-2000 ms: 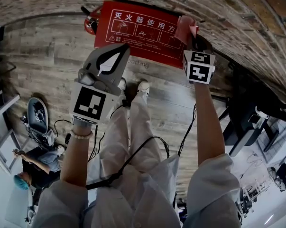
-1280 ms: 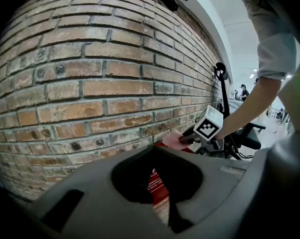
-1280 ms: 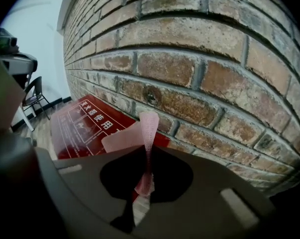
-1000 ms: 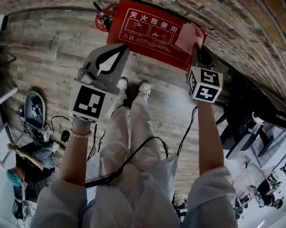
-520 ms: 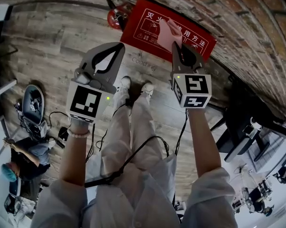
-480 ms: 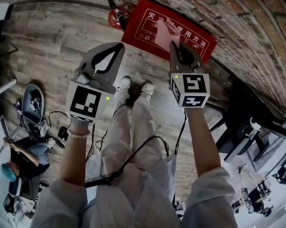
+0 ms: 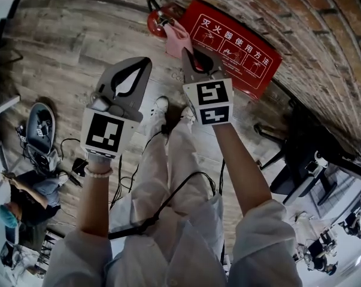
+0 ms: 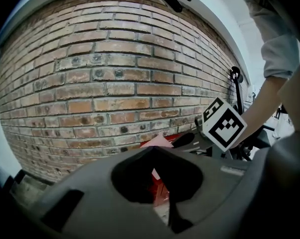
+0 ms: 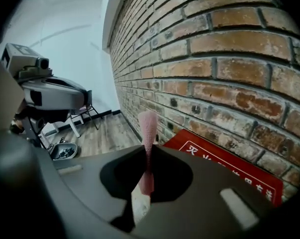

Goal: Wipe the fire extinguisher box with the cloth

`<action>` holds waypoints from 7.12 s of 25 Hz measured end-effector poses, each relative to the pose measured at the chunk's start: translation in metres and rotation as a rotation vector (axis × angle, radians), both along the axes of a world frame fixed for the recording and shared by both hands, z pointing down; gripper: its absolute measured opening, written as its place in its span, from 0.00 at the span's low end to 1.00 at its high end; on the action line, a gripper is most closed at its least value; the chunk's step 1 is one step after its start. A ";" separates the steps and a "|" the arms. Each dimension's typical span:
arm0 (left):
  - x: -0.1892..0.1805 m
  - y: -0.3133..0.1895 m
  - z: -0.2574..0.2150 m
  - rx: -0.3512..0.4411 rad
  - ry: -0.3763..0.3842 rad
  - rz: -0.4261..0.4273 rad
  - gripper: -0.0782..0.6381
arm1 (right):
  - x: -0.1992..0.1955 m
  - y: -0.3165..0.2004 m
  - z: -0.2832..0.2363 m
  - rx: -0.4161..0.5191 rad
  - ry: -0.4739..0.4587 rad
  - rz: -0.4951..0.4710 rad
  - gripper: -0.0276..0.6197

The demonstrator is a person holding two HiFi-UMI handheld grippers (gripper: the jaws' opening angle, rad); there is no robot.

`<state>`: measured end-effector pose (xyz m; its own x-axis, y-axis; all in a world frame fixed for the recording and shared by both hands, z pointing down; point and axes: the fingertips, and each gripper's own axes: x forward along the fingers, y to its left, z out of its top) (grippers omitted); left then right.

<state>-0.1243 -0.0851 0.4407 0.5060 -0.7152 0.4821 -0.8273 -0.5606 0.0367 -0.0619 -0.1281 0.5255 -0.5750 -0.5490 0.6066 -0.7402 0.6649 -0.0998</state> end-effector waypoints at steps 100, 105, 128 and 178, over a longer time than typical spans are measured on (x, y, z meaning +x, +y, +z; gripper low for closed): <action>0.165 0.032 0.006 -0.023 -0.006 0.280 0.10 | 0.306 0.063 0.080 -0.122 0.335 0.496 0.08; 0.167 0.033 0.006 -0.013 -0.005 0.291 0.10 | 0.307 0.061 0.081 -0.113 0.349 0.500 0.08; 0.129 0.039 -0.152 0.140 -0.023 0.313 0.10 | 0.266 0.068 -0.129 0.084 0.145 0.476 0.08; 0.110 0.052 -0.318 0.348 0.025 0.300 0.10 | 0.182 0.104 -0.375 0.419 0.012 0.316 0.08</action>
